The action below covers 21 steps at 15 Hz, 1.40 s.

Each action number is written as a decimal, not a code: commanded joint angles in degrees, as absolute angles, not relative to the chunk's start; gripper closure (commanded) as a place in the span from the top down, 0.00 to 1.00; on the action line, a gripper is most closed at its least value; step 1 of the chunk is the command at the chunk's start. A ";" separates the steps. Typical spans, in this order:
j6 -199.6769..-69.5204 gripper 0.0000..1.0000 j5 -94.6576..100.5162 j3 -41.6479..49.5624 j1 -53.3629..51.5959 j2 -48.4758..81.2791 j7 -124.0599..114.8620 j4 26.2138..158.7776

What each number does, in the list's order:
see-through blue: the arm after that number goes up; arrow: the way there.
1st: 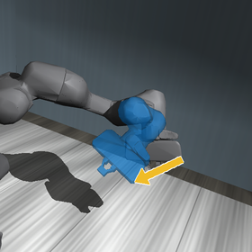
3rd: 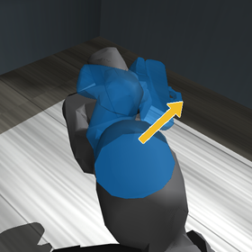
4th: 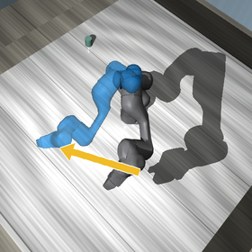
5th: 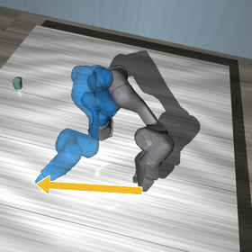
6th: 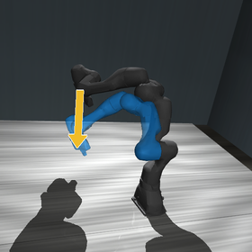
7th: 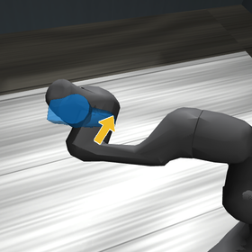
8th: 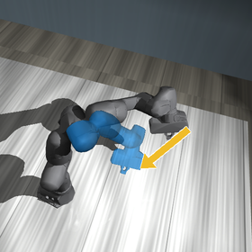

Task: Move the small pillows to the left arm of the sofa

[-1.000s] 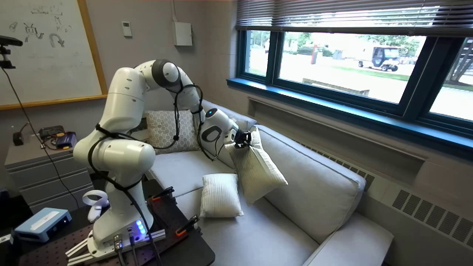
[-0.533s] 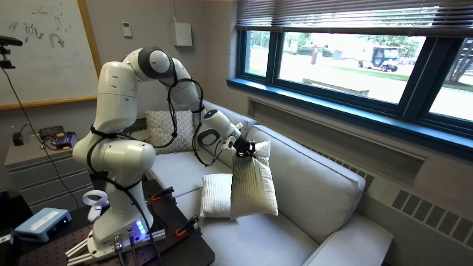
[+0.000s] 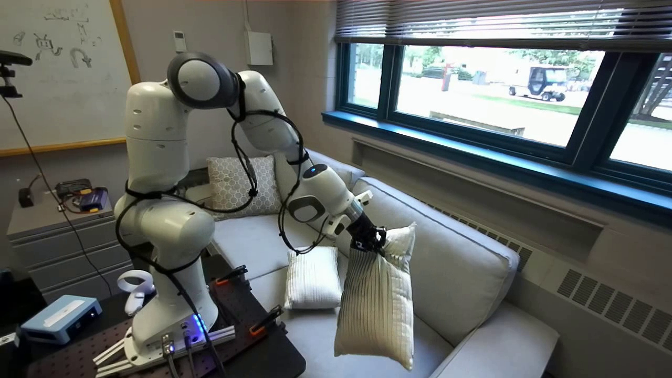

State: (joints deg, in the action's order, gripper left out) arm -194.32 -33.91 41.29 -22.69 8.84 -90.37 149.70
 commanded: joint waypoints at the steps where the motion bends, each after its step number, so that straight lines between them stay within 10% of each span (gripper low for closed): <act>1: -185.88 0.01 -31.04 38.19 -10.25 10.56 -93.53 144.17; 11: -170.28 0.01 -35.96 18.87 10.25 39.57 -95.61 114.83; 21: -155.98 0.01 -21.48 29.48 7.42 63.43 -120.12 81.59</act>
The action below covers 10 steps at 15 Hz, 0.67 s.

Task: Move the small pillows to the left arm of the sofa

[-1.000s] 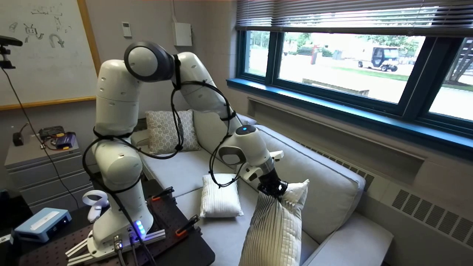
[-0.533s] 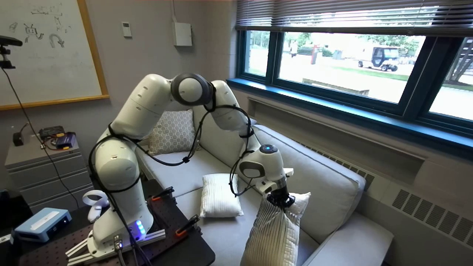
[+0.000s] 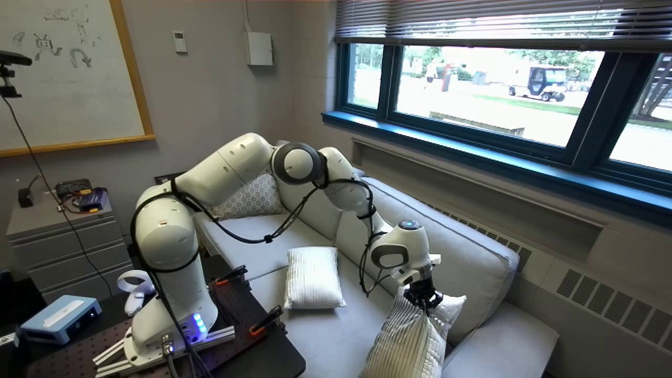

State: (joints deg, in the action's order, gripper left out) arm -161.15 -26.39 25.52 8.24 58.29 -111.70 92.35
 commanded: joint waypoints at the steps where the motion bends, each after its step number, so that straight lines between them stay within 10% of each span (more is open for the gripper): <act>1: -154.22 0.01 -19.49 30.45 7.32 64.95 -123.24 78.44; 10: -134.40 0.01 -5.68 33.94 8.55 79.27 -139.71 52.58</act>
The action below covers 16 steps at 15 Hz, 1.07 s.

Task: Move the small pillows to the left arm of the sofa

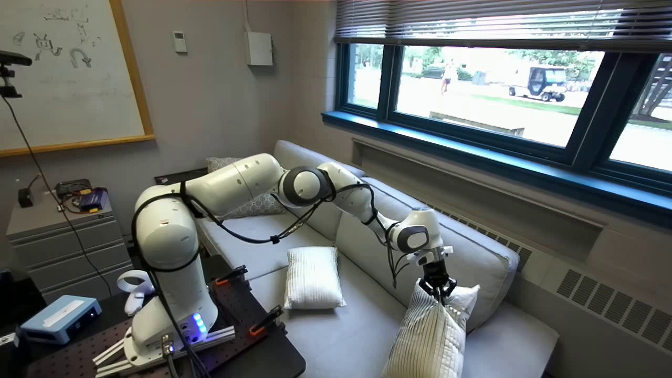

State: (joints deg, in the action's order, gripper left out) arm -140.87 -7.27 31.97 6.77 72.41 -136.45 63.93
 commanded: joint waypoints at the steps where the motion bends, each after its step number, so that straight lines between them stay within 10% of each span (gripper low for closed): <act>1: -132.33 0.01 -5.83 34.21 9.15 80.93 -139.97 50.12; 16: -121.90 0.01 9.37 24.71 11.10 84.95 -145.71 46.97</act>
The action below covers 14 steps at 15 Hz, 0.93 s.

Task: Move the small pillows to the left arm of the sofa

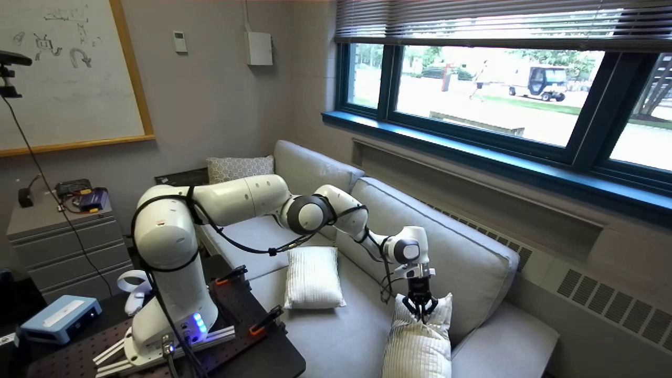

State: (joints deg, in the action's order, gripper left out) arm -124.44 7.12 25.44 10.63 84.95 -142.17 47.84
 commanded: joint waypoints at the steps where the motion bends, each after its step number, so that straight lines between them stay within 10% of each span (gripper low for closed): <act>1: -121.10 0.01 9.50 24.95 10.90 84.94 -147.23 46.29; 14: -110.56 0.01 -11.97 48.84 -5.47 84.51 -149.02 65.08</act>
